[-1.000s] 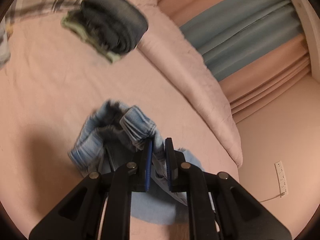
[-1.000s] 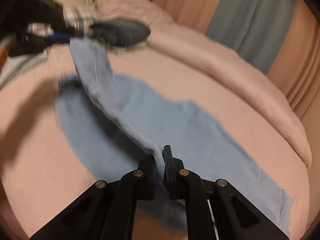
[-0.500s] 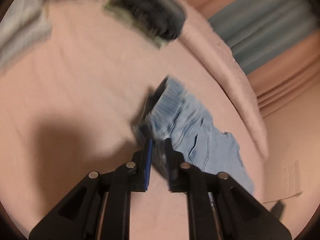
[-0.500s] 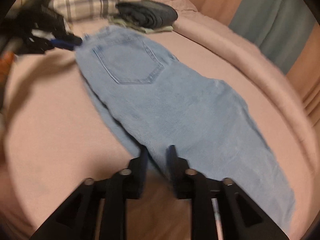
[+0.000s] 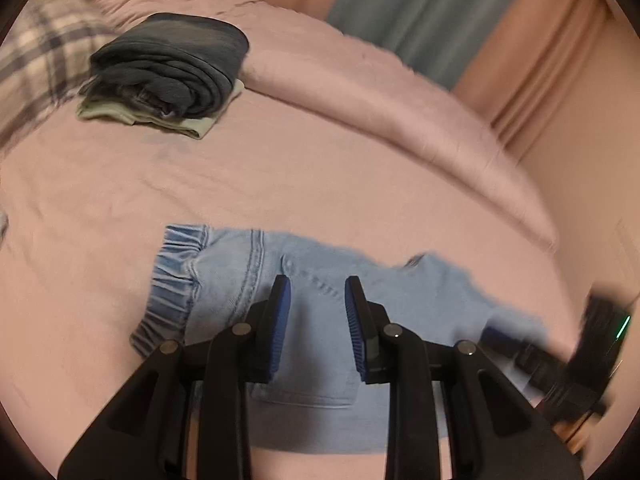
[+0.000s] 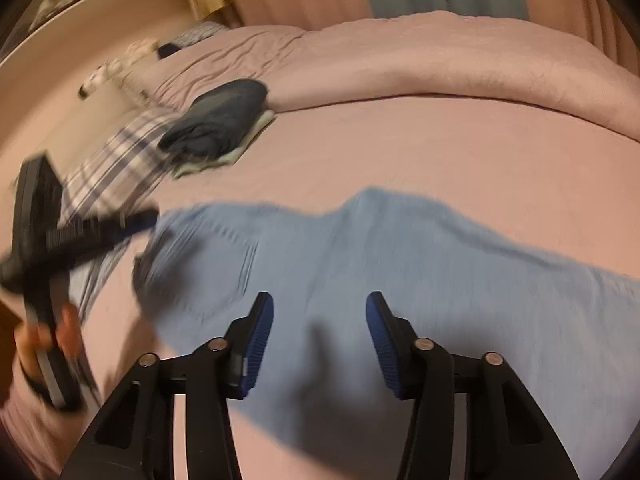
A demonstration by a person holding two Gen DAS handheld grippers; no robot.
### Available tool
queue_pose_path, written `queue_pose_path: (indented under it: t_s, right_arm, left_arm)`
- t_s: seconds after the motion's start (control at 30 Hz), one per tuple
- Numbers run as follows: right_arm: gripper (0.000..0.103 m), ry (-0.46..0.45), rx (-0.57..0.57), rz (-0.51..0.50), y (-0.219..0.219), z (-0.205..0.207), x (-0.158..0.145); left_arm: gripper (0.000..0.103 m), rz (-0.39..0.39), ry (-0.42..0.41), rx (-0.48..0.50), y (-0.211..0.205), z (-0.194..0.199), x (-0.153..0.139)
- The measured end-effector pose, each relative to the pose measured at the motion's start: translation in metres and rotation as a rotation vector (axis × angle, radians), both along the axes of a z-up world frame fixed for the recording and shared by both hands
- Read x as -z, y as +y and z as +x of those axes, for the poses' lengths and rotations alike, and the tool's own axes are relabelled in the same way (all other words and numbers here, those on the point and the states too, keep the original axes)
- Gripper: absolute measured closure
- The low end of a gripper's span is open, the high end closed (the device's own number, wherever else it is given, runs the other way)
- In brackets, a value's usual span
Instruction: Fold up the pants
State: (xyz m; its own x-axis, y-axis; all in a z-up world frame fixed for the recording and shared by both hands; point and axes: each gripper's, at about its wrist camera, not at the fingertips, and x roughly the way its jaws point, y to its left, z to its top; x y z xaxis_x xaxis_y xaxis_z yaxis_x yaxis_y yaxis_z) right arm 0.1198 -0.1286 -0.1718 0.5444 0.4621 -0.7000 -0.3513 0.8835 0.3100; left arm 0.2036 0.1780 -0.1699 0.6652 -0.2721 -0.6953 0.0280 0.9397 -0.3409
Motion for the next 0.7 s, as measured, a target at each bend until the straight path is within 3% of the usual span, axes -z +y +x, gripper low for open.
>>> queue_pose_path:
  t_s: [0.1,0.17,0.23,0.3,0.37,0.47,0.57,0.7]
  right_arm:
    - [0.062,-0.003,0.005,0.005,0.013,0.031,0.000]
    - [0.062,0.026,0.003,-0.001,0.025,0.055,0.008]
    - [0.063,0.068,0.025,-0.064,0.031,0.076,0.019]
    - [0.070,0.151,0.068,-0.141,0.032,0.098,0.042]
    - [0.084,0.174,0.127,-0.069,0.019,0.108,0.050]
    - [0.084,0.244,0.183,0.073,-0.001,0.110,0.053]
    - [0.083,0.270,0.206,0.151,-0.014,0.097,0.048]
    - [0.067,0.188,0.200,0.088,-0.024,0.057,0.030]
  left_arm:
    - [0.076,0.060,0.070,0.019,-0.001,0.000,0.034]
    - [0.078,0.053,0.134,0.032,0.004,-0.003,0.061]
    - [0.080,0.048,0.079,0.039,0.009,-0.016,0.067]
    - [0.080,0.042,0.078,0.041,0.012,-0.018,0.068]
    - [0.080,0.017,0.078,0.035,0.017,-0.018,0.069]
    - [0.080,0.010,0.070,0.031,0.018,-0.018,0.072]
    - [0.079,0.000,0.069,0.028,0.019,-0.020,0.071]
    - [0.079,-0.046,0.080,0.022,0.019,-0.020,0.070]
